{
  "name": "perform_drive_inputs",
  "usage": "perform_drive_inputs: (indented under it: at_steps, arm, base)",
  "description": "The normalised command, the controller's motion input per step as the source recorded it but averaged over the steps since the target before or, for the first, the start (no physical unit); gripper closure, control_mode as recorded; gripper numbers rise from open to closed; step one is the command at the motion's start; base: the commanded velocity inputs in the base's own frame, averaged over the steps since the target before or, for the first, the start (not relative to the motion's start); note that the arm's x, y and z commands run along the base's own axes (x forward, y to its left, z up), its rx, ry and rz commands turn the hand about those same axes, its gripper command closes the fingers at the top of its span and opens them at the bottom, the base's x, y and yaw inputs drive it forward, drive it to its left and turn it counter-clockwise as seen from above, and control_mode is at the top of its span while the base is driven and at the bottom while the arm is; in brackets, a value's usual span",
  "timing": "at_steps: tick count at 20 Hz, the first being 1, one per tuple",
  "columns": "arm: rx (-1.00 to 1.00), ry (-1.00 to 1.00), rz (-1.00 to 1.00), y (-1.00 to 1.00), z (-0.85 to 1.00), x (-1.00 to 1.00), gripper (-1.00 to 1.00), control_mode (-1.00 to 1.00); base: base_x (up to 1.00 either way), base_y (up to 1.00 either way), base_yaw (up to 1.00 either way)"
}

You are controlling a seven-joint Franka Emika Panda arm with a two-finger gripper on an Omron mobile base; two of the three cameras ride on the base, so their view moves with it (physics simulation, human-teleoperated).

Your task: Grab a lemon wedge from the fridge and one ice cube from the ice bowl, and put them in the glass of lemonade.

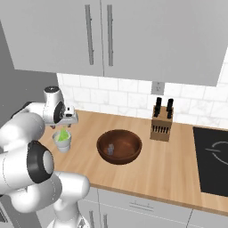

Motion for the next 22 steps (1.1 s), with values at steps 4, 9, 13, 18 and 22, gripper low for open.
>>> perform_drive_inputs:
  at_steps: [4, 9, 13, 18, 22]
  arm:
    - [0.00, 0.00, 0.00, -0.03, 0.18, -0.04, -1.00, -1.00]
    - [0.01, 0.00, -0.05, -0.64, 0.18, -0.44, -1.00, -1.00]
    - [0.01, 0.02, -0.09, -0.95, 0.03, -0.33, -1.00, -1.00]
    - [0.01, 0.06, -0.07, -1.00, 0.00, -0.09, -1.00, -1.00]
    - [0.00, 0.13, -0.05, -0.99, 0.01, -0.01, -1.00, -1.00]
  base:
    - [0.00, 0.00, 0.00]
    - [0.00, 0.00, 0.00]
    - [0.00, 0.00, 0.00]
    - [0.00, 0.00, 0.00]
    - [0.00, 0.00, 0.00]
